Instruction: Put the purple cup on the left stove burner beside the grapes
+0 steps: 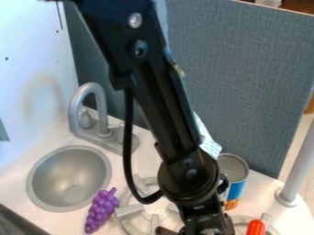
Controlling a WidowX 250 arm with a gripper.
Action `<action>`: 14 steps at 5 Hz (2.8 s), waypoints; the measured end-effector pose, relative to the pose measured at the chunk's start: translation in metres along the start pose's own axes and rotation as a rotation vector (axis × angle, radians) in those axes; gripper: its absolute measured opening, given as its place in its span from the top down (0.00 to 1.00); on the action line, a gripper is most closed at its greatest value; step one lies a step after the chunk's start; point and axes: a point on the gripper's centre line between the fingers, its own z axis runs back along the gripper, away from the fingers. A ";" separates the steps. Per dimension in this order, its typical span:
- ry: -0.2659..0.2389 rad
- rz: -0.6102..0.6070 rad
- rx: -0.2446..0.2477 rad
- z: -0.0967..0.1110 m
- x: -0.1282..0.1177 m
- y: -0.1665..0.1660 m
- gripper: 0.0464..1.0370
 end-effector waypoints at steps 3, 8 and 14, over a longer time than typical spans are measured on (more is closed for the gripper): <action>0.040 -0.007 0.008 -0.016 0.006 -0.007 0.36; -0.003 0.003 -0.026 0.036 0.036 0.022 0.96; 0.197 0.162 0.029 0.019 0.073 0.123 0.96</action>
